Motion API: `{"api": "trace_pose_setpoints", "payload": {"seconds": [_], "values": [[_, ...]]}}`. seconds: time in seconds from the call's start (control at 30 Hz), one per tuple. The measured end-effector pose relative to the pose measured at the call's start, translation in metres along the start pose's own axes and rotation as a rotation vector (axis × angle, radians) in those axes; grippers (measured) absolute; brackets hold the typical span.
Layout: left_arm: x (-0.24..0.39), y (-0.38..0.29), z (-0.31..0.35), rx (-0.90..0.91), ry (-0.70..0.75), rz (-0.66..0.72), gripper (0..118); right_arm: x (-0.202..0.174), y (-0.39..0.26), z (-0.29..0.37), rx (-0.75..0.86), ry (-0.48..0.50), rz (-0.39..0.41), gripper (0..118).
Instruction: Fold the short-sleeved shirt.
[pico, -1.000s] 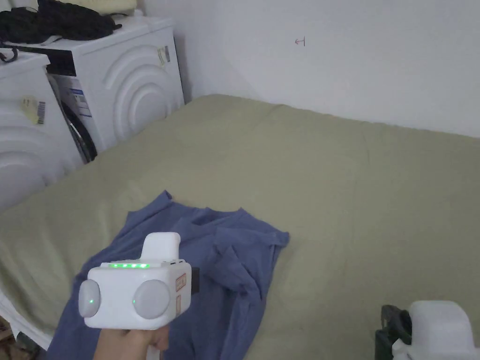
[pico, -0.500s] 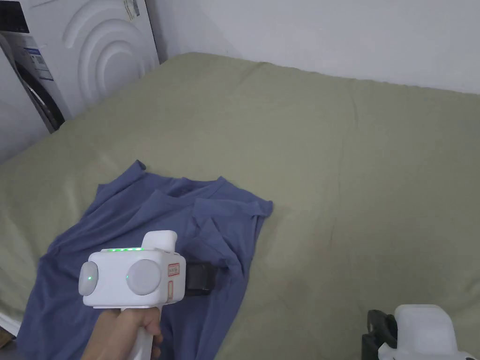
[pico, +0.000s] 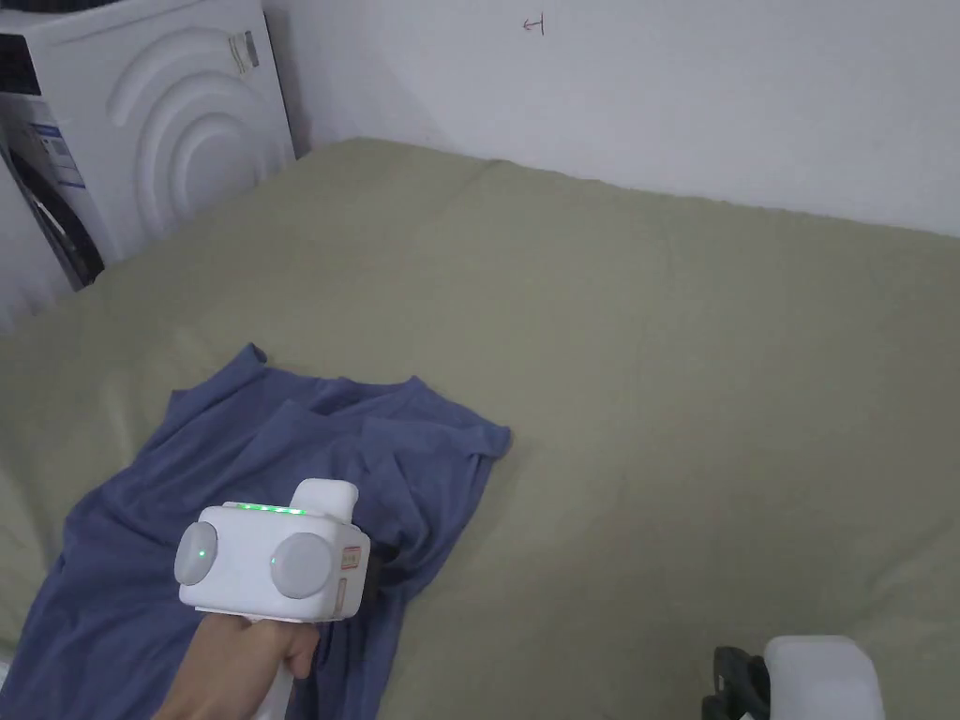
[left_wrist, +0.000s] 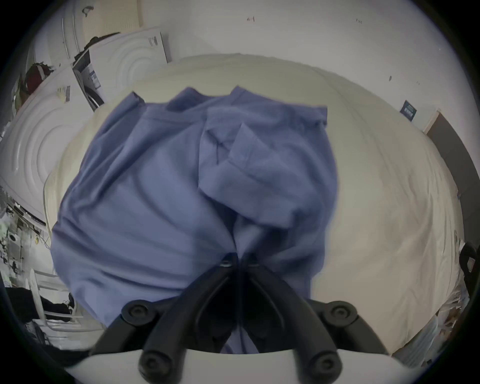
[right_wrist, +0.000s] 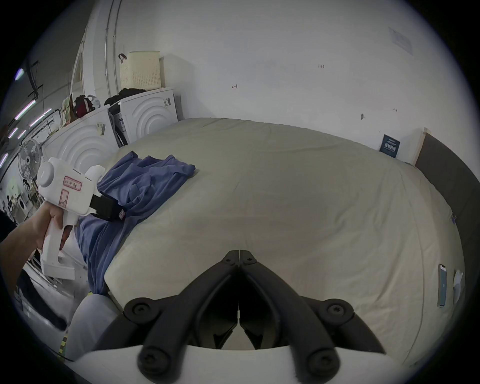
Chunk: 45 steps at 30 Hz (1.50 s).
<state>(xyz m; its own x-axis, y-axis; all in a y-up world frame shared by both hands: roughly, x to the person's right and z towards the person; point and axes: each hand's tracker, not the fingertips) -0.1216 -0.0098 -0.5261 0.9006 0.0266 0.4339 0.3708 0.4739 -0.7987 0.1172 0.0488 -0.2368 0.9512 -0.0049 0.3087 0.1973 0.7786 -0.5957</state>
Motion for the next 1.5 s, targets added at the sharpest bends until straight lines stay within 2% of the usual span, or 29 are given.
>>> {"api": "trace_pose_setpoints", "payload": {"seconds": [0.1, 0.23, 0.4, 0.5, 0.7, 0.93, 1.03, 1.2, 1.37, 1.5], "values": [[0.006, 0.006, 0.009, 0.029, -0.1, 0.004, 0, 0.009, -0.007, 0.019, 0.008, -0.02, 0.009, 0], [0.039, 0.021, 0.021, 0.062, -0.063, -0.062, 0, 0.028, -0.028, 0.041, -0.001, -0.068, -0.029, 0], [0.092, 0.047, 0.023, 0.091, -0.149, -0.094, 0, 0.055, -0.051, 0.068, -0.012, -0.14, -0.097, 0], [0.145, 0.065, 0.03, 0.143, -0.179, -0.187, 0, 0.073, -0.061, 0.081, -0.021, -0.192, -0.126, 0], [0.288, 0.09, 0.043, 0.176, -0.382, -0.321, 0, 0.113, -0.076, 0.103, -0.021, -0.293, -0.211, 0], [0.459, 0.091, 0.076, 0.181, -0.633, -0.475, 0, 0.154, -0.09, 0.12, -0.035, -0.386, -0.279, 0], [0.51, 0.077, 0.082, 0.167, -0.703, -0.542, 0, 0.171, -0.096, 0.123, -0.043, -0.419, -0.317, 0], [0.557, 0.039, 0.039, 0.034, -0.655, -0.615, 0, 0.19, -0.104, 0.119, -0.068, -0.444, -0.341, 0], [0.559, 0.007, -0.017, -0.089, -0.536, -0.611, 0, 0.199, -0.106, 0.11, -0.082, -0.446, -0.373, 0], [0.548, 0.0, -0.028, -0.101, -0.549, -0.594, 0, 0.198, -0.106, 0.107, -0.093, -0.439, -0.363, 0]]}}
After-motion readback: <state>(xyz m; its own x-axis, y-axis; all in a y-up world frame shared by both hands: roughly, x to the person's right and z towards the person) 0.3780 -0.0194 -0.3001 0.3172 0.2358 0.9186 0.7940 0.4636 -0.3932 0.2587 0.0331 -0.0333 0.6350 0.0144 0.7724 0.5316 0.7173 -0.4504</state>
